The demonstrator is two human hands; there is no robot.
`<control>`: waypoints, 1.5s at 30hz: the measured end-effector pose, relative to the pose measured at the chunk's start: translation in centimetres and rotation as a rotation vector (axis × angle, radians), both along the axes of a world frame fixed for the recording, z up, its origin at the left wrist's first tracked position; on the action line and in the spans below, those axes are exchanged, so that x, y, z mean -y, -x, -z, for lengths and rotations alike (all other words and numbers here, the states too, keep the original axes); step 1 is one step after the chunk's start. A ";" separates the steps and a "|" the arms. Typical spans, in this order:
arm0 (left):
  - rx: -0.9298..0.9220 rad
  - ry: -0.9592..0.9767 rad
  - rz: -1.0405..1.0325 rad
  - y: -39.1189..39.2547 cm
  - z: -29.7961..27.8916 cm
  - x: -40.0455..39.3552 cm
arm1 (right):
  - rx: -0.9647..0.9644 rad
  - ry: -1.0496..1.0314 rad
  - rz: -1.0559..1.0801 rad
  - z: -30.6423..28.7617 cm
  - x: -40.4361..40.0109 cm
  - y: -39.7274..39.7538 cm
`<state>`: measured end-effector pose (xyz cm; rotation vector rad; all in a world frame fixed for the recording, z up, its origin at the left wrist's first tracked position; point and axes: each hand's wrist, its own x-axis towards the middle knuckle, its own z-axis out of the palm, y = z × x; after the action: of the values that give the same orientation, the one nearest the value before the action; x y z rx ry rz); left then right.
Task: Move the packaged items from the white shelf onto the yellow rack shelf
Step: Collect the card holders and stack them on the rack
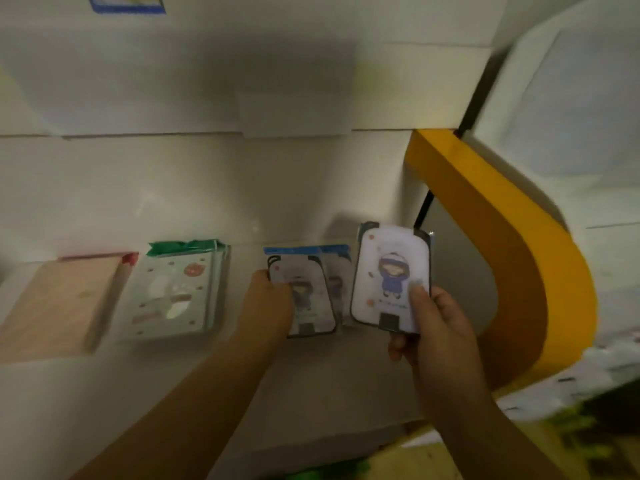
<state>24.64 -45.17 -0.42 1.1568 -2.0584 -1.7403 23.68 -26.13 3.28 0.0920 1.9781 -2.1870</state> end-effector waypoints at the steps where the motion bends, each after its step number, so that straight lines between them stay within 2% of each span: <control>1: 0.002 -0.001 0.055 0.6 0.5 0.0 | 0.006 -0.008 0.017 0.0 -0.1 -0.2; 3: 0.007 0.014 0.157 1.9 1.9 0.2 | 0.020 -0.023 0.053 0.0 -0.3 -0.4; 6: 0.077 0.071 0.195 4.3 6.9 1.1 | 0.039 -0.001 0.116 0.1 -0.4 -0.7; 8: 0.150 0.143 0.200 4.3 5.9 0.1 | 0.048 0.008 0.138 0.3 -0.4 -1.0; 12: 0.301 0.406 0.195 2.8 1.5 -2.0 | 0.050 0.007 0.140 0.4 -0.3 -1.5; 24: 0.372 0.436 0.188 3.8 1.8 -2.9 | 0.042 0.019 0.132 0.4 -0.6 -1.0; 35: 0.258 0.366 0.199 3.7 2.8 -2.0 | 0.067 -0.002 0.087 1.1 -0.3 0.1; 39: 0.009 0.318 0.214 2.3 2.4 -1.0 | 0.016 -0.090 -0.012 1.5 0.6 1.2; 42: -0.131 0.425 0.260 0.5 1.3 -0.4 | -0.017 -0.182 -0.074 1.8 1.5 2.3; 45: -0.153 0.509 0.257 -0.7 0.9 0.4 | -0.050 -0.282 -0.102 2.1 2.7 3.5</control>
<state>25.36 -45.52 -1.29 0.6118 -2.4291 -1.2239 20.21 -28.81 1.17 -0.0236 2.2534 -1.8555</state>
